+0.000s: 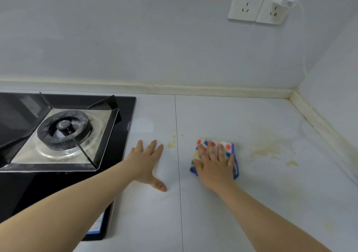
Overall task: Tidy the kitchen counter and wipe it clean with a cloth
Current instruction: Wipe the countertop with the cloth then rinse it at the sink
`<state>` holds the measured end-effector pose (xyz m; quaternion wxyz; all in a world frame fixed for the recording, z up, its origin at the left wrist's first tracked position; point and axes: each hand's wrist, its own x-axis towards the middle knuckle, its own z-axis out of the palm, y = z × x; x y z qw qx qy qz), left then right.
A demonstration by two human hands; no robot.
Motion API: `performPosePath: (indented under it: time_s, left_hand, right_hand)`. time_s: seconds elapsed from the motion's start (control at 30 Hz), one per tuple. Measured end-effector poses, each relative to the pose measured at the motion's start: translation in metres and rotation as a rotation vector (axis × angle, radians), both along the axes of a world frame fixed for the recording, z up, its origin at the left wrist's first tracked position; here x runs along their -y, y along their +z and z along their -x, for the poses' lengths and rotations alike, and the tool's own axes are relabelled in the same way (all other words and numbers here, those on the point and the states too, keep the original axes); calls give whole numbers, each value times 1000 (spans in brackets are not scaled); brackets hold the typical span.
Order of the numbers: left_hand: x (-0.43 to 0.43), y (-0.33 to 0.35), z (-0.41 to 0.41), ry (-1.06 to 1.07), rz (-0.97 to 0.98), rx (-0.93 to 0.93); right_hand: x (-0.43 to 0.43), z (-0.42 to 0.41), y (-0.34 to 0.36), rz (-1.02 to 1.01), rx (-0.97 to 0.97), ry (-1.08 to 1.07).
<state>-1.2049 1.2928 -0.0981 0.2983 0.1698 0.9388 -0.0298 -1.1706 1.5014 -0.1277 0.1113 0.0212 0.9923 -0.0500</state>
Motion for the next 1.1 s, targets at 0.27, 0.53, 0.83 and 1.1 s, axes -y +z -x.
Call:
performPosePath:
  time_s: [0.27,0.53,0.83,1.1]
  left_hand:
    - [9,3,18,-21,125,-46]
    - [14,-4,20,13,35,-28]
    - [16,-6,18,11,16,-53]
    - [14,-2,16,23,15,-46]
  right_hand:
    - [-9,23,0,0,24,73]
    - [11,10,-5,-65,0,218]
    - [22,4,-26,9,-156,259]
    - [38,70,2,56,62,60]
